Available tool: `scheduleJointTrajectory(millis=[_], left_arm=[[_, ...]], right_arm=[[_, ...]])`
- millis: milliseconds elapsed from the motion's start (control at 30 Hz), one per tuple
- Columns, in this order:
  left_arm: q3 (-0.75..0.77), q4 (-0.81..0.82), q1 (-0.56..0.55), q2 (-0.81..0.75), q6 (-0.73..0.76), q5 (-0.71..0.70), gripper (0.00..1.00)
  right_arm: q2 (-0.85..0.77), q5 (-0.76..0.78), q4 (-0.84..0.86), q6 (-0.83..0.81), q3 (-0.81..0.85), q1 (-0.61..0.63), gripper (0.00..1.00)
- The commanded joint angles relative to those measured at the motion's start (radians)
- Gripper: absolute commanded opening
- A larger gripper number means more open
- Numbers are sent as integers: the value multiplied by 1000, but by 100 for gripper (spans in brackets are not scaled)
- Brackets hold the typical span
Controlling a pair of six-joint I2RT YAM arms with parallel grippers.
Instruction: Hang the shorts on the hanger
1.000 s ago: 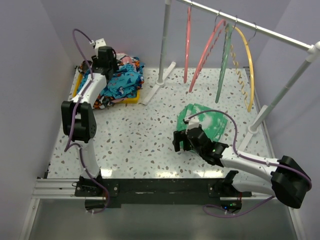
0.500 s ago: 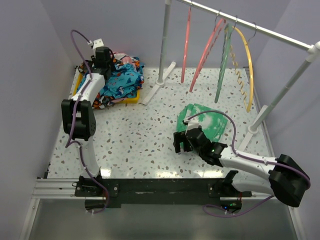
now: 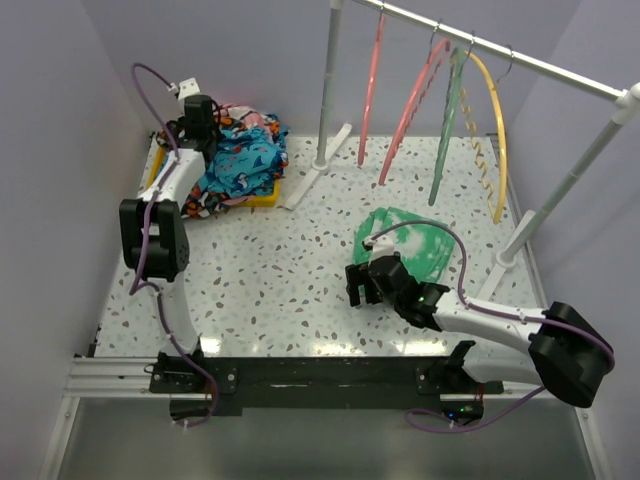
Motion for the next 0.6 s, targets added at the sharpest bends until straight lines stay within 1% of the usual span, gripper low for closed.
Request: scheduleJointTrajectory(millis=[0,133,233,300,433,467,567], left_arm=[[-16,102,26,-110,41,32,0],[-79,180,29,-261,87,41,0],[-63,179,31,-328,96,58,0],[-53,169,31,-367,92,93,0],[22,125,31,-421,78,176,0],[35,78,31,-435,78,201,0],[72,53,31,-496,86,241,0]], right_arm=[[0,0,2,6,48,3,90],[17,-9,11,7,51,4,90],[40,-21,19,9,63,4,90],[47,-27,27,7,72,3,89],[67,-44,42,3,83,4,89],[69,-47,42,1,87,4,89],[67,-53,50,-5,86,4,89]])
